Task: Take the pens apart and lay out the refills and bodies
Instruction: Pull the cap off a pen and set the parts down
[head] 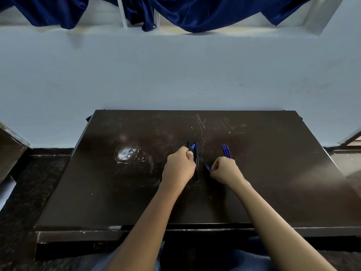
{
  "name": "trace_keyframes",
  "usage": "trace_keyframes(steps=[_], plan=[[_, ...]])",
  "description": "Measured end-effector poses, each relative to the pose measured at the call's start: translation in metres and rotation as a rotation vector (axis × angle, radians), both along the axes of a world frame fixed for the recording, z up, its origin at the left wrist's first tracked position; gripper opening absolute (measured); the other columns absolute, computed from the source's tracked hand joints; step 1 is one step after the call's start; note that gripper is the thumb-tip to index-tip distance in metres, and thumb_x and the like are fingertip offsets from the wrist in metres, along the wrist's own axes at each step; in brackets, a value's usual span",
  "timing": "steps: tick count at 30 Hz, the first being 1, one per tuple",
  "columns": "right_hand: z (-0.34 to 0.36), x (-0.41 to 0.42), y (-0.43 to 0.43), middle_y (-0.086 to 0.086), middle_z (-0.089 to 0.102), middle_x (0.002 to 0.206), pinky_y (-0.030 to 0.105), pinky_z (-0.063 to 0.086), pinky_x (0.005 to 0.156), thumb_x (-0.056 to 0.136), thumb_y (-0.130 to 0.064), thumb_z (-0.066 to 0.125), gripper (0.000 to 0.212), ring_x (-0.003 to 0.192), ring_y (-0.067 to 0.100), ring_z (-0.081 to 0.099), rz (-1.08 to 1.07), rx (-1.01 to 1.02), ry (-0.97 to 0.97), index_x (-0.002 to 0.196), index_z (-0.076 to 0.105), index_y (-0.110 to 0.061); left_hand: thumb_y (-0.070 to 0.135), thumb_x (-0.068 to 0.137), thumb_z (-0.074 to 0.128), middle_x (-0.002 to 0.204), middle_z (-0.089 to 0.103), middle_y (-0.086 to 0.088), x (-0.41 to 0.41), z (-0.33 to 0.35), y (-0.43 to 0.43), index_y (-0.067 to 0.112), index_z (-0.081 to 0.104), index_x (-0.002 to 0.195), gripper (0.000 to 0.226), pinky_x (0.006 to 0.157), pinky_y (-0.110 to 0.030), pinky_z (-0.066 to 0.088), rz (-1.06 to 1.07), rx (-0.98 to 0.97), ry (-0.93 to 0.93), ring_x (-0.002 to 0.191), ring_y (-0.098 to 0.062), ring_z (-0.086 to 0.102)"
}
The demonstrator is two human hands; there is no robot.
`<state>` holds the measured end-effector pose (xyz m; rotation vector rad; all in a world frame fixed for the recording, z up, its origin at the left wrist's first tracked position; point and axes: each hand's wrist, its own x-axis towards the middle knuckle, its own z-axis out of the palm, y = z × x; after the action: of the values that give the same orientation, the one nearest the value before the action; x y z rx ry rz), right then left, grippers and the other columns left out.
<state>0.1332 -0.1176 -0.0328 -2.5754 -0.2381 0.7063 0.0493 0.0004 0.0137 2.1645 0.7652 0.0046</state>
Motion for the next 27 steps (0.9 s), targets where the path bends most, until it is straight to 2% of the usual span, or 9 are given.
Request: trace_keyframes(steps=[4,6,9,11,13,16,20,24,27], plan=[[-0.006,-0.001,0.001,0.013,0.067,0.1,0.044,0.055,0.084,0.082,-0.014,0.064,0.021,0.093,0.031,0.066,0.062,-0.084,0.022,0.1,0.065,-0.004,0.017,0.1,0.031,0.105,0.066,-0.011,0.004,-0.002,0.001,0.005,0.059,0.112,0.034,0.057,-0.019,0.04,0.001,-0.045,0.057,0.08,-0.014,0.058],[-0.004,0.002,0.0,0.011,0.07,0.094,0.042,0.057,0.082,0.08,-0.014,0.065,0.015,0.087,0.028,0.068,0.051,-0.073,0.04,0.093,0.066,-0.008,0.017,0.099,0.032,0.106,0.066,-0.01,0.004,-0.002,0.001,0.006,0.06,0.113,0.033,0.063,-0.022,0.044,-0.008,-0.066,0.076,0.088,-0.017,0.063],[0.006,0.008,0.0,0.005,0.068,0.075,0.029,0.057,0.068,0.083,-0.021,0.067,0.01,0.068,0.016,0.066,-0.106,0.227,0.1,0.078,0.064,-0.013,0.023,0.099,0.035,0.098,0.068,-0.009,0.001,-0.002,0.0,0.012,0.063,0.103,0.03,0.07,-0.032,0.05,-0.03,-0.093,0.041,0.087,-0.021,0.066],[0.018,0.008,0.003,0.003,0.063,0.07,0.02,0.05,0.058,0.087,-0.029,0.066,0.017,0.059,0.008,0.059,-0.222,0.585,0.287,0.084,0.064,-0.011,0.028,0.099,0.035,0.092,0.068,-0.006,0.0,-0.001,0.0,0.015,0.062,0.099,0.03,0.061,-0.028,0.047,-0.052,-0.072,0.022,0.078,-0.016,0.063],[0.028,0.004,0.006,0.002,0.063,0.07,0.016,0.047,0.054,0.086,-0.032,0.067,0.021,0.057,0.005,0.056,-0.256,0.78,0.439,0.085,0.067,-0.011,0.031,0.1,0.035,0.088,0.067,-0.004,0.002,-0.002,0.0,0.015,0.062,0.095,0.031,0.054,-0.022,0.04,-0.072,-0.079,0.027,0.066,-0.009,0.056],[0.037,-0.005,0.014,0.002,0.061,0.06,0.013,0.043,0.047,0.086,-0.027,0.068,0.024,0.047,0.003,0.052,-0.266,0.876,0.513,0.07,0.062,-0.01,0.028,0.1,0.033,0.094,0.067,-0.007,0.006,0.0,-0.005,0.011,0.061,0.097,0.033,0.055,-0.022,0.038,-0.091,-0.138,0.078,0.065,-0.008,0.053],[0.043,-0.008,0.018,-0.001,0.063,0.048,0.011,0.036,0.041,0.086,-0.019,0.067,0.023,0.039,0.001,0.054,-0.355,0.945,0.501,0.068,0.058,-0.009,0.021,0.1,0.032,0.096,0.062,-0.009,0.007,0.001,-0.009,0.007,0.059,0.097,0.031,0.058,-0.022,0.036,-0.132,-0.077,0.067,0.066,-0.011,0.052],[0.047,-0.007,0.018,-0.005,0.066,0.052,0.009,0.038,0.045,0.09,-0.016,0.062,0.015,0.042,-0.001,0.058,-0.379,1.045,0.528,0.076,0.064,-0.009,0.025,0.101,0.03,0.079,0.052,-0.001,0.011,0.006,-0.009,0.013,0.053,0.083,0.031,0.052,-0.021,0.029,-0.126,-0.059,0.02,0.06,-0.006,0.043],[0.048,-0.008,0.017,-0.005,0.069,0.065,0.011,0.044,0.051,0.089,-0.016,0.062,0.01,0.048,0.001,0.059,-0.365,1.093,0.517,0.087,0.068,-0.008,0.025,0.097,0.036,0.069,0.047,0.002,0.013,0.007,-0.009,0.017,0.051,0.069,0.032,0.056,-0.025,0.032,-0.054,-0.269,0.007,0.058,-0.009,0.04]])
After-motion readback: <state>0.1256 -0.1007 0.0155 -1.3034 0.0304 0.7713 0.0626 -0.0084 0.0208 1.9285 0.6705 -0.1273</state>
